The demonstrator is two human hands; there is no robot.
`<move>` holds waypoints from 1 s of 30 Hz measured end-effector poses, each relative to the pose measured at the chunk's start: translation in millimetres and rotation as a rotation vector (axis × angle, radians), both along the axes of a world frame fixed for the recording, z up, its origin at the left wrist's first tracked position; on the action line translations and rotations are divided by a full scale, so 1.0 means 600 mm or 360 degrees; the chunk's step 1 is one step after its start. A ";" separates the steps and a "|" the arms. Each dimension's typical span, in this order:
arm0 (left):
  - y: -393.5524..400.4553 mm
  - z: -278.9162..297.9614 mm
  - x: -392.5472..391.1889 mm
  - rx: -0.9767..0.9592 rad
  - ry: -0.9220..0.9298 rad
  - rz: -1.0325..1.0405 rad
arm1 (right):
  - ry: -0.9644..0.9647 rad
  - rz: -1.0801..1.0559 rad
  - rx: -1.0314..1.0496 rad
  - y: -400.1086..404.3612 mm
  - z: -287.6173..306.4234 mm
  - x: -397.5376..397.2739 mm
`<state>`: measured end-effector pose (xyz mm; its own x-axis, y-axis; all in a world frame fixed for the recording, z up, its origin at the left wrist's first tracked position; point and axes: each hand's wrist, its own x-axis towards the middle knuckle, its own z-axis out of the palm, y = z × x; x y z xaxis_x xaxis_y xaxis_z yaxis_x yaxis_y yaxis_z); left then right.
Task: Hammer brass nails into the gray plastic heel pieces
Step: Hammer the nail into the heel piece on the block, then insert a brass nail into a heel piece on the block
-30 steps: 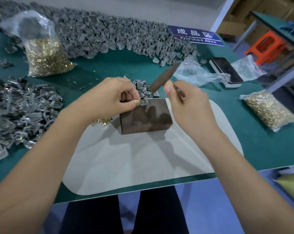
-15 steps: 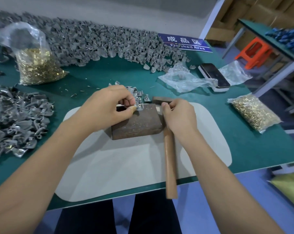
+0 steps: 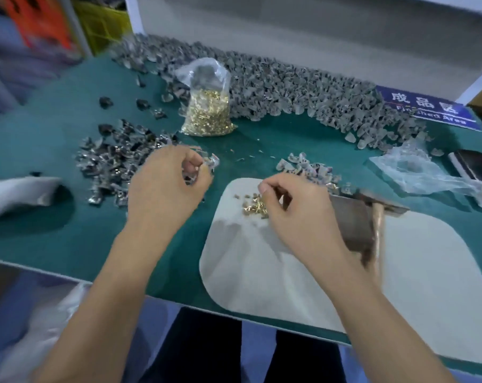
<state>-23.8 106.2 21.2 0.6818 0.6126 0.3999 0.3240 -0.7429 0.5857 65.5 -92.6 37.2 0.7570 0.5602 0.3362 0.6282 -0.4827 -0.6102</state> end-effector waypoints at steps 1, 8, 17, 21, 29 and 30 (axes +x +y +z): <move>0.016 -0.001 -0.014 0.0021 0.0023 0.0074 | -0.0004 0.0045 -0.0040 0.014 -0.003 -0.005; 0.027 0.000 -0.040 -0.0011 -0.0174 -0.0132 | -0.0049 -0.0288 0.0049 -0.012 0.008 0.068; -0.056 -0.033 0.026 0.0007 0.0517 -0.0563 | -0.0091 -0.0262 -0.0180 -0.064 -0.030 0.085; -0.050 -0.032 0.044 0.0057 0.0582 -0.0475 | -0.0196 -0.0284 -0.0317 -0.058 -0.032 0.087; -0.050 -0.015 0.059 0.0167 0.0813 -0.0411 | -0.0157 -0.0263 -0.0121 -0.064 -0.035 0.087; -0.051 -0.013 0.061 0.0222 0.0881 -0.0409 | -0.0156 -0.0262 -0.0091 -0.065 -0.036 0.088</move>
<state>12.9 75.4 13.5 0.9294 0.3689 0.0098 0.3523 -0.8949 0.2741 118.2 -131.5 15.8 0.8051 0.4520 0.3841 0.5931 -0.6161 -0.5183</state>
